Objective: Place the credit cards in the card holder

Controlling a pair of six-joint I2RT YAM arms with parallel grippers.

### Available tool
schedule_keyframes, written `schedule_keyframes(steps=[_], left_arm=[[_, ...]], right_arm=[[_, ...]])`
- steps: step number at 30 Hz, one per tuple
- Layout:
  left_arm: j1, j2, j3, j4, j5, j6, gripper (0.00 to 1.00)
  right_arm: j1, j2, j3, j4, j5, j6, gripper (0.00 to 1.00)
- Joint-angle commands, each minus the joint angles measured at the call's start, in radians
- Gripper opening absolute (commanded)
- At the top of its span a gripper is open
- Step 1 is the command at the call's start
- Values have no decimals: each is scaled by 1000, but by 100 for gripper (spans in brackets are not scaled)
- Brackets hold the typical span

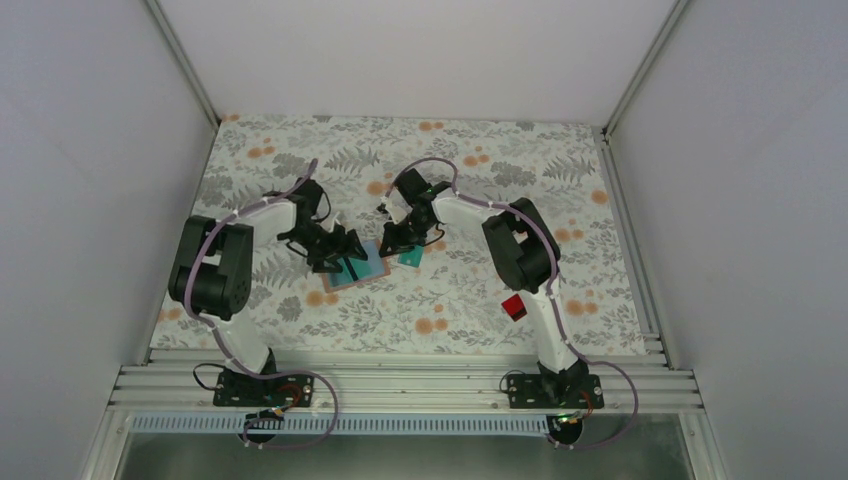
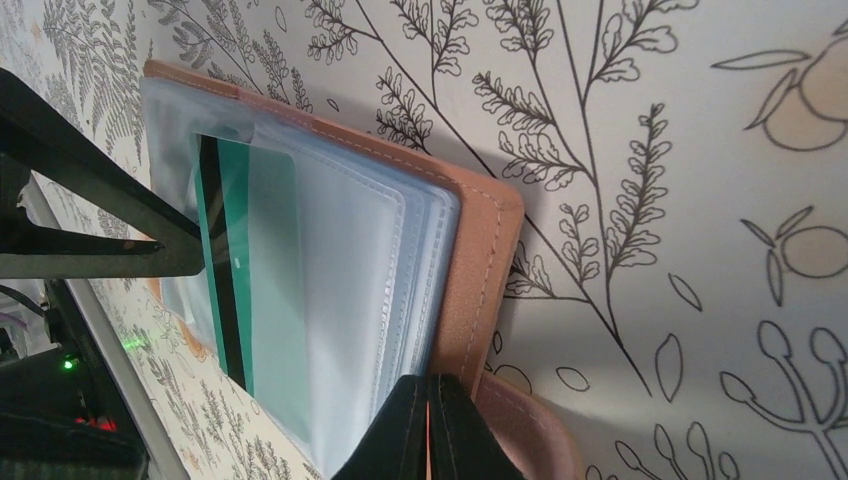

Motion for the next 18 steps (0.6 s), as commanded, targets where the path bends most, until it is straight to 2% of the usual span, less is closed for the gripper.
schedule_keyframes(steps=[1, 18], left_arm=[[-26, 67, 2, -11, -110, -43, 81], [-121, 148, 117, -4, -92, -119, 78]], right_arm=[[-5, 55, 9, -14, 57, -13, 4], [-6, 61, 16, -19, 52, -10, 4]])
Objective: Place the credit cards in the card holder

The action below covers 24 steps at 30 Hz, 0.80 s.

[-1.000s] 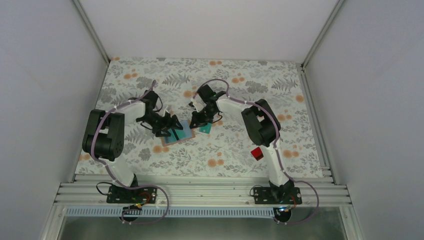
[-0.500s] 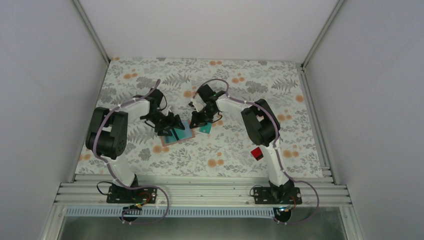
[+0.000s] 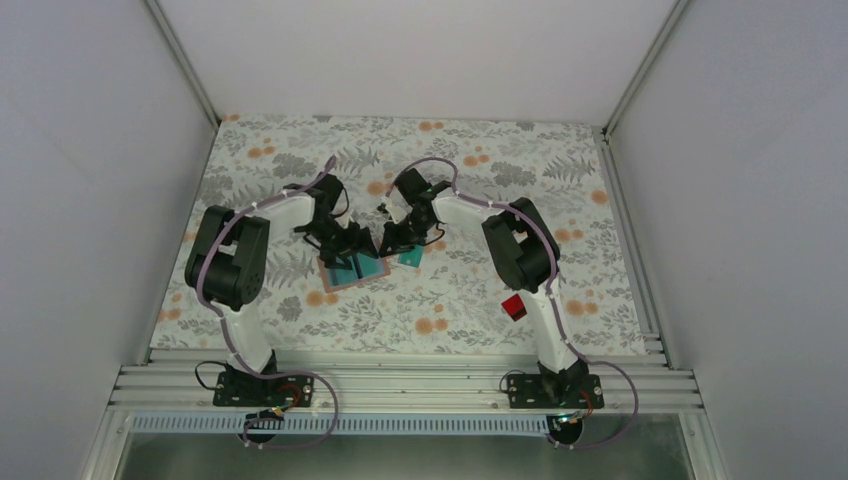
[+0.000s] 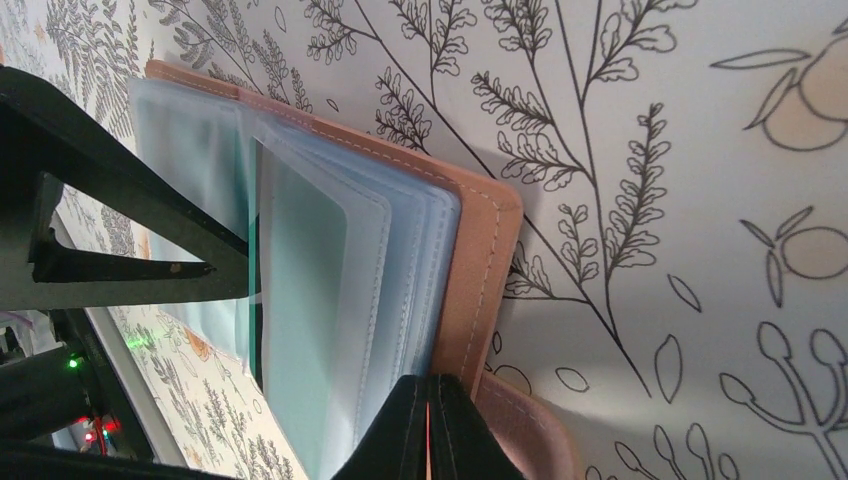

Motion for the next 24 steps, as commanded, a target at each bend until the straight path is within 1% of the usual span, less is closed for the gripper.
schedule_keyframes(steps=[1, 8, 12, 17, 24], left_arm=[[-25, 53, 12, 18, -34, -29, 78], [-28, 21, 44, 18, -7, -71, 78], [-28, 9, 37, 44, 41, -97, 77], [-29, -31, 33, 52, 56, -116, 77], [-29, -125, -5, 1, 10, -89, 78]], right_arm=[[-3, 56, 9, -13, 59, -10, 4], [-7, 53, 19, -22, 72, -3, 4], [-9, 50, 28, -28, 72, -1, 4], [-14, 45, 39, -41, 71, 1, 4], [-29, 21, 55, -59, 62, -4, 4]])
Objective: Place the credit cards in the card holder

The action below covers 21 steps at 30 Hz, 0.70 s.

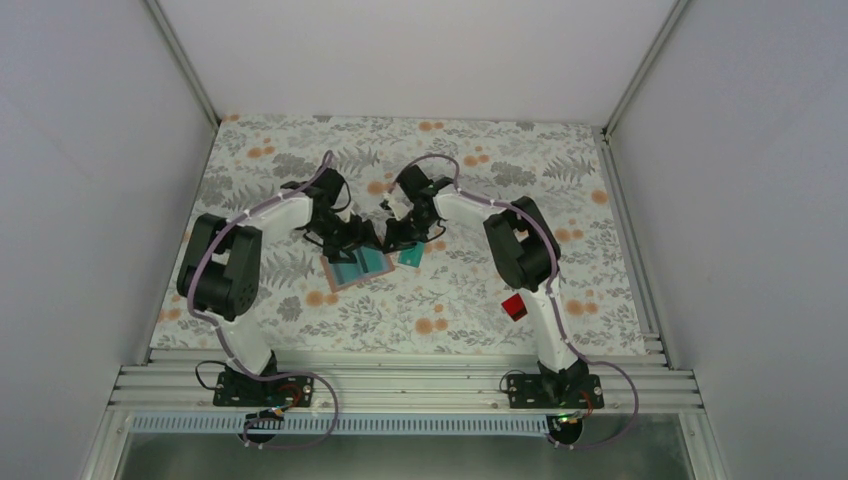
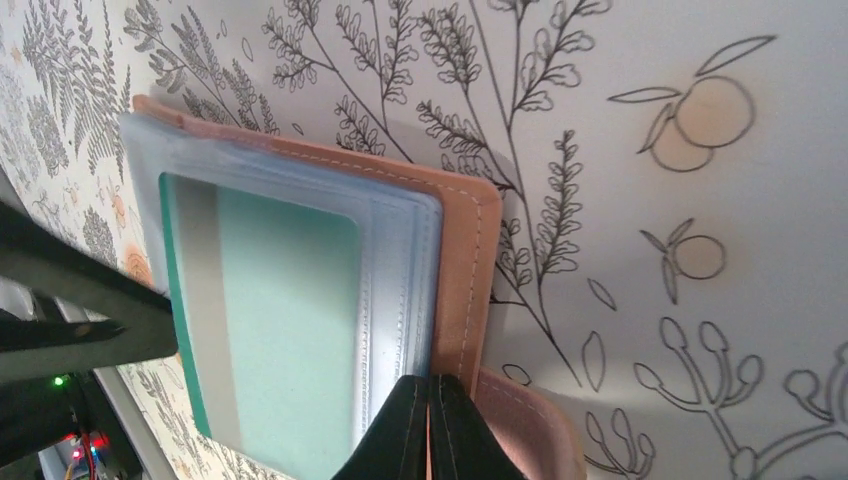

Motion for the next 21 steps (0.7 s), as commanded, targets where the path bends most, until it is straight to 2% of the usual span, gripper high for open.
schedule_keyframes(steps=[1, 7, 9, 12, 15, 19, 21], left_arm=[[-7, -88, -31, -28, -6, 17, 78], [-6, -148, -68, -74, -76, 64, 79], [-6, -145, -87, -58, -75, 76, 76], [-7, -137, -101, -22, -93, 87, 61], [-7, -109, -100, -2, -133, 111, 41], [-7, -64, -90, 32, -139, 131, 27], [-7, -48, -86, 52, -130, 133, 23]], right_arm=[[-19, 15, 36, -36, 33, -9, 4], [-25, -12, 69, -72, 33, -15, 4], [-26, -24, 73, -79, 33, -12, 5], [-27, -43, 72, -81, 16, -3, 9], [-27, -49, 59, -67, -30, 13, 12], [-26, -41, 27, -40, -58, 45, 13], [-26, -34, 14, -29, -70, 56, 13]])
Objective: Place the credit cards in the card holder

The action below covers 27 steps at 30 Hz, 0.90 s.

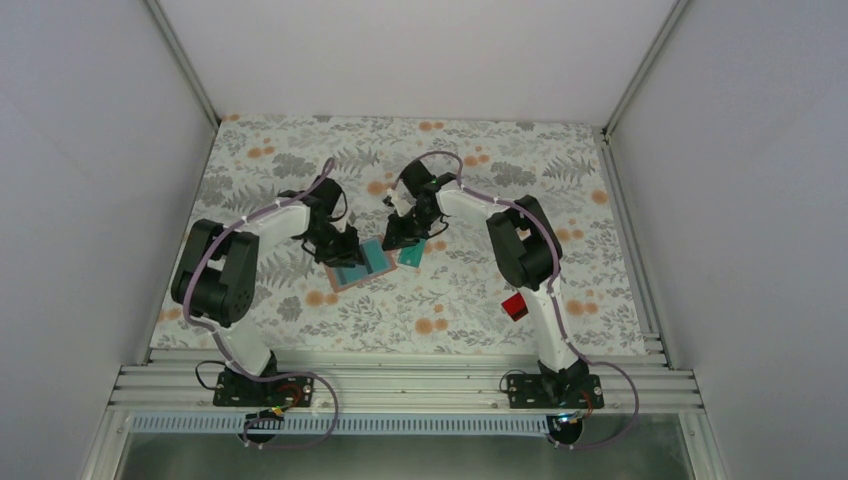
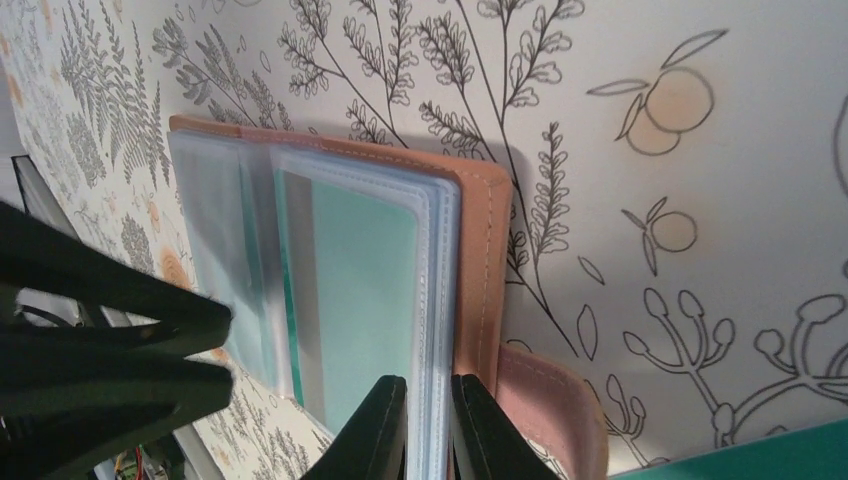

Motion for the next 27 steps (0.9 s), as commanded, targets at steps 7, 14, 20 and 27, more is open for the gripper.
schedule_keyframes(steps=[7, 14, 20, 27], left_arm=[[-4, 89, 17, 87, -7, 31, 16], [-5, 127, 17, 98, -1, 48, 15], [-3, 141, 15, 106, 6, 49, 14], [-4, 159, 12, 109, 12, 55, 12]], right_arm=[[-5, -12, -35, 47, -60, 59, 14], [0, 15, -29, 43, -56, 65, 17], [11, 28, -16, 39, -59, 66, 18], [26, 39, 12, 28, -83, 68, 17]])
